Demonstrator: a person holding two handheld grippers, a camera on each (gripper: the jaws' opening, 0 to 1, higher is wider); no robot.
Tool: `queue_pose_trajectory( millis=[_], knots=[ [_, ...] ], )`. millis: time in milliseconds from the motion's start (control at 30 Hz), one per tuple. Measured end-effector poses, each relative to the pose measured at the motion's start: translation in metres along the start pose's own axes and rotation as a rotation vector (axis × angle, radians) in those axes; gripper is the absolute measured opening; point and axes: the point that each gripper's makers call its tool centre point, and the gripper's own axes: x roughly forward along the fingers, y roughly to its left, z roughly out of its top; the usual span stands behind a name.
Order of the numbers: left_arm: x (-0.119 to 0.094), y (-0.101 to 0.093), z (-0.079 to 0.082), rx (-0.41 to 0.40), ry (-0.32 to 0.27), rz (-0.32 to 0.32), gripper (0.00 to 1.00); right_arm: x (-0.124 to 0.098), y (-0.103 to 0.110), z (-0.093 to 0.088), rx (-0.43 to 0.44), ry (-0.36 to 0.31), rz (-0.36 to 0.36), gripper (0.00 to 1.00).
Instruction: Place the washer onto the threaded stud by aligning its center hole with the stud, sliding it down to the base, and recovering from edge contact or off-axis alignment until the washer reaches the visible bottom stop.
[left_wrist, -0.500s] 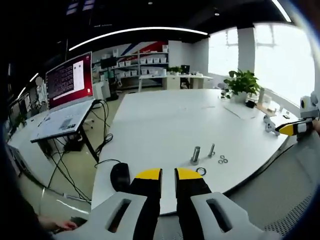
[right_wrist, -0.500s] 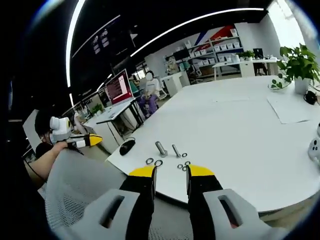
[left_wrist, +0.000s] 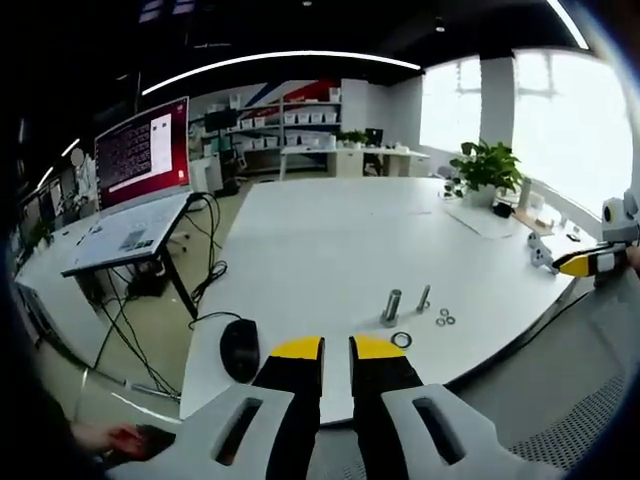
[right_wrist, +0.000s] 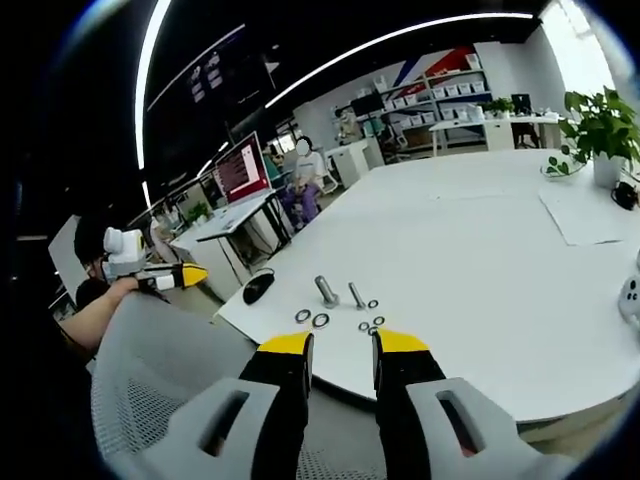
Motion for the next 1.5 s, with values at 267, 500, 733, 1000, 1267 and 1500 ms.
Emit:
queue_pose_trajectory(
  millis=[267, 500, 733, 1000, 1267, 1500],
  knots=[
    [0.000, 0.000, -0.001, 0.004, 0.004, 0.002, 0.08, 0.000, -0.001, -0.002, -0.005, 0.017, 0.002, 0.26],
    [-0.001, 0.001, -0.013, 0.003, 0.074, 0.012, 0.09, -0.003, -0.004, -0.006, 0.015, 0.030, -0.011, 0.27],
    [-0.001, -0.001, -0.013, 0.009, 0.076, 0.003, 0.09, -0.003, -0.001, -0.012, 0.027, 0.064, 0.001, 0.27],
    [-0.002, 0.000, -0.014, 0.002, 0.071, 0.008, 0.09, -0.002, -0.001, -0.021, 0.028, 0.114, 0.012, 0.28],
    [-0.001, 0.000, -0.014, 0.001, 0.075, 0.008, 0.09, -0.001, -0.001, -0.020, 0.027, 0.116, 0.007, 0.28],
    [-0.001, 0.001, -0.013, -0.003, 0.065, 0.009, 0.09, -0.001, -0.005, -0.019, 0.018, 0.106, -0.022, 0.27]
  ],
)
